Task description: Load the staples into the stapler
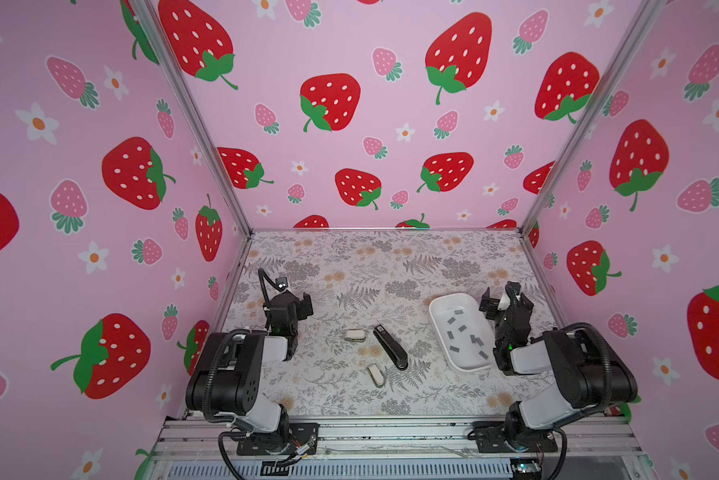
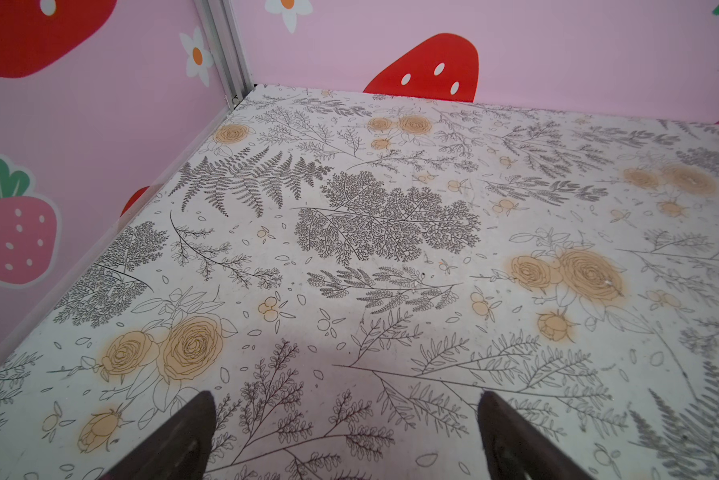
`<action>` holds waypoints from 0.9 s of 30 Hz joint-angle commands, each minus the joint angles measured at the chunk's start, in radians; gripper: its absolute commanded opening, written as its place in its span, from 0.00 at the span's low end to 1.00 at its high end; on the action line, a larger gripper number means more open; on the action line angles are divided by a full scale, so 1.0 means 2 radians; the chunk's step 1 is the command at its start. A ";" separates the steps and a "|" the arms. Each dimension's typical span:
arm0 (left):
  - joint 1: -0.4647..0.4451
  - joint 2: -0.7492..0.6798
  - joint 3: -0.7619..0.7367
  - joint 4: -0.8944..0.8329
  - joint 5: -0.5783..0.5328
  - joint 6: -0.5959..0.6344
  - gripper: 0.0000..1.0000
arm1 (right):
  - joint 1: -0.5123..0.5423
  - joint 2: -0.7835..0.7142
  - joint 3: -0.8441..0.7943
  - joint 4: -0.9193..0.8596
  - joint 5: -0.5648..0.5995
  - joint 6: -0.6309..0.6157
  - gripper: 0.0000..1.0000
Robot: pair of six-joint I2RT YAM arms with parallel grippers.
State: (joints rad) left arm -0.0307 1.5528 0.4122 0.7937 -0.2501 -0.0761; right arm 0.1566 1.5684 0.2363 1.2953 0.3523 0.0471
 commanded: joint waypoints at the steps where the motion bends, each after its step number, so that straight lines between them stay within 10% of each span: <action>1: 0.001 -0.004 0.013 -0.001 0.005 0.000 0.99 | 0.016 -0.035 -0.030 0.039 0.026 -0.012 0.99; 7: -0.015 -0.022 0.014 -0.008 -0.008 0.017 0.99 | 0.043 -0.157 0.021 -0.173 0.096 0.046 0.99; 12: -0.042 -0.118 0.114 -0.281 -0.040 -0.026 0.99 | 0.044 -0.201 0.155 -0.487 0.083 0.192 0.99; 18: -0.044 -0.244 0.096 -0.229 0.117 -0.077 0.99 | 0.042 -0.316 0.130 -0.495 -0.055 0.213 0.99; 27: -0.035 -0.305 0.122 -0.262 0.189 -0.146 0.99 | 0.043 -0.441 0.092 -0.513 -0.139 0.205 0.99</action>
State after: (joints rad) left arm -0.1062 0.9325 0.6006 0.3210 0.0185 -0.3126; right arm 0.2401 0.7227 0.4496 0.3244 0.1551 0.4370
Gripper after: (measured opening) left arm 0.988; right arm 0.994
